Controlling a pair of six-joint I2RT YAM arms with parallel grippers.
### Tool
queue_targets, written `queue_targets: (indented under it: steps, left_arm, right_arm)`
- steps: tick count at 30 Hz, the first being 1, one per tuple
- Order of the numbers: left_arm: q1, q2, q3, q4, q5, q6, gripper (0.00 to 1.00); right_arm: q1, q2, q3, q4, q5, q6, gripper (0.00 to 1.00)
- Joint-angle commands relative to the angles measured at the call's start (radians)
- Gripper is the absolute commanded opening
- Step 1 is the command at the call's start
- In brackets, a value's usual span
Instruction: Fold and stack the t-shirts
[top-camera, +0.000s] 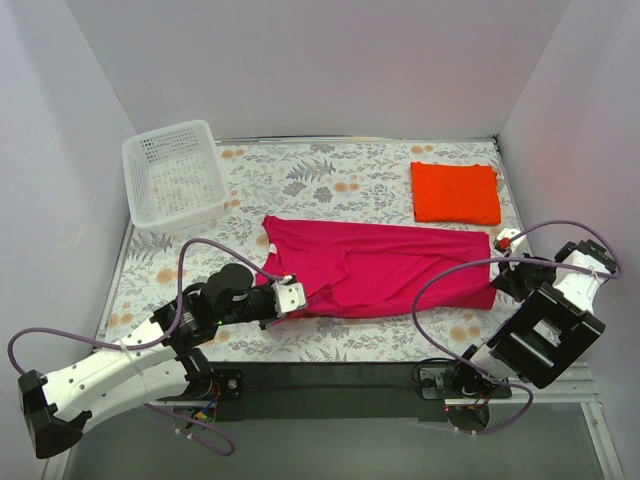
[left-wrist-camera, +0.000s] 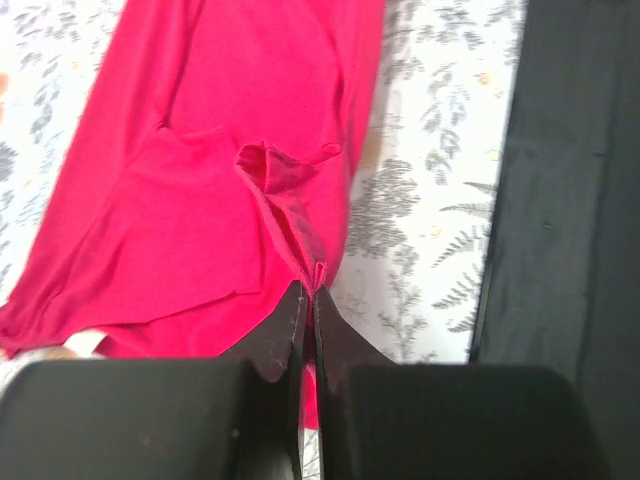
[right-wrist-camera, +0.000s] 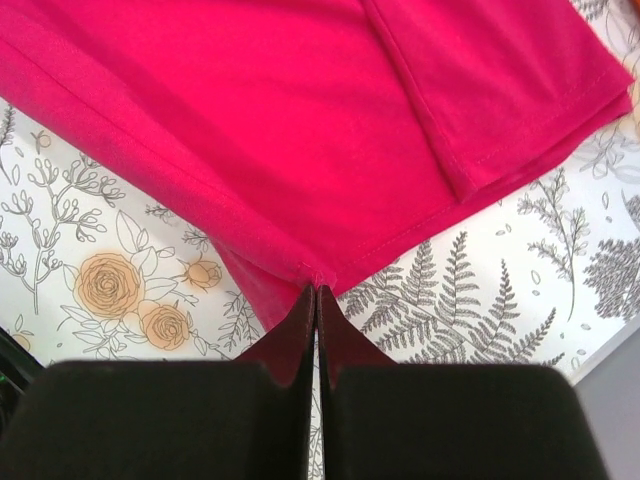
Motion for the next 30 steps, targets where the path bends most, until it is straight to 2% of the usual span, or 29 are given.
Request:
queue_targets:
  steps: [1,8,13,22,30]
  left_arm:
    - [0.003,0.010,0.027,0.042,-0.159,0.007,0.00]
    - [0.011,0.033,0.007,0.159,-0.289,0.022,0.00]
    - [0.048,0.143,0.044,0.222,-0.309,0.034,0.00]
    - [0.147,0.287,0.076,0.373,-0.362,0.079,0.00]
    - [0.181,0.355,0.079,0.509,-0.365,0.088,0.00]
  right_arm:
    - [-0.007,0.025,0.019,0.077,0.017,0.103,0.01]
    - [0.004,0.089,0.041,0.147,0.034,0.206,0.01]
    - [0.053,0.132,0.043,0.216,0.052,0.285,0.01]
    - [0.228,0.180,0.043,0.403,0.130,0.531,0.01]
    - [0.273,0.229,0.058,0.491,0.189,0.652,0.01]
